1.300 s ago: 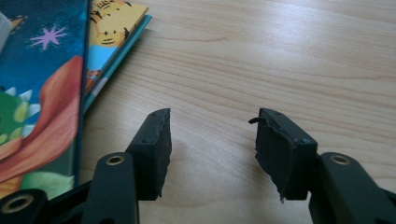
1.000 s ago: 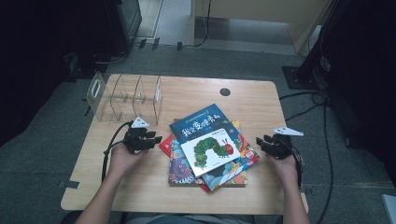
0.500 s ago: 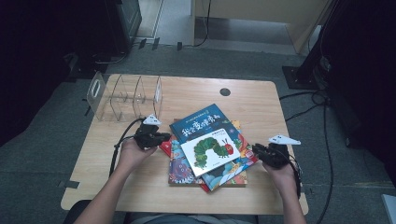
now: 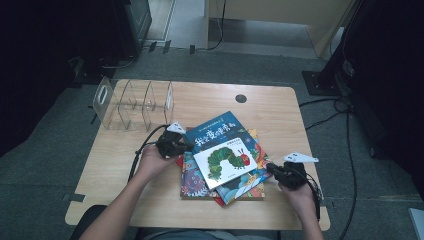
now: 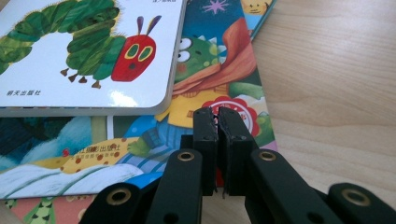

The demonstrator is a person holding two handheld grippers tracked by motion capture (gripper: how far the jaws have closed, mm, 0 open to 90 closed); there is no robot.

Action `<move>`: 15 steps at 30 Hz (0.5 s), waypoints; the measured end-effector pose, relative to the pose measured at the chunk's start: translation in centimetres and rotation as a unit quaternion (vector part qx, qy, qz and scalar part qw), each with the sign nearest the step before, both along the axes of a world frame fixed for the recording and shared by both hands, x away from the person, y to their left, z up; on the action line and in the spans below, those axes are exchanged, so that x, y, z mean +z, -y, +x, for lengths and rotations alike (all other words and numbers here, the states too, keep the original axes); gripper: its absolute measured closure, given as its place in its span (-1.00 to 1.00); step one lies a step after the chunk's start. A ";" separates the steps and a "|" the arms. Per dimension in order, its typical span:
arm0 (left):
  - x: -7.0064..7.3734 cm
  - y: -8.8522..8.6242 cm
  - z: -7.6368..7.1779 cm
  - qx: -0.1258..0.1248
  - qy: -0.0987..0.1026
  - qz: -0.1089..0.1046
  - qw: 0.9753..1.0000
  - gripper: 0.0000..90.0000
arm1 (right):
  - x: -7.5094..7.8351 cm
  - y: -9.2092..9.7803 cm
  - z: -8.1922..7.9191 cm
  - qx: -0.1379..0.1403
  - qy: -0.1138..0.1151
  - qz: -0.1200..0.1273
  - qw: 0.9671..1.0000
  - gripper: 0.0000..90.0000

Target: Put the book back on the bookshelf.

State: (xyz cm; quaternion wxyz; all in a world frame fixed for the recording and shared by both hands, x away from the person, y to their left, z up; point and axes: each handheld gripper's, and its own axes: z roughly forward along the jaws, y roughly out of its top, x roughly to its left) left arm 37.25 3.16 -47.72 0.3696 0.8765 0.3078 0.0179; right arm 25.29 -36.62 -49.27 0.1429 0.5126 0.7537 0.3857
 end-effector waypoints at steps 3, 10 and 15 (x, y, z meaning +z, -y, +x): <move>-0.2 0.5 -0.1 -0.010 -0.001 0.005 1.000 1.00 | 0.0 0.0 -0.1 0.001 -0.001 0.001 1.000 0.92; -0.4 1.1 -0.6 -0.024 0.000 0.016 1.000 1.00 | 0.0 -0.7 0.2 0.022 -0.006 0.007 1.000 0.95; -0.5 0.8 -0.7 -0.017 -0.007 0.006 1.000 1.00 | 0.0 -2.0 0.6 0.044 -0.004 0.007 0.999 0.95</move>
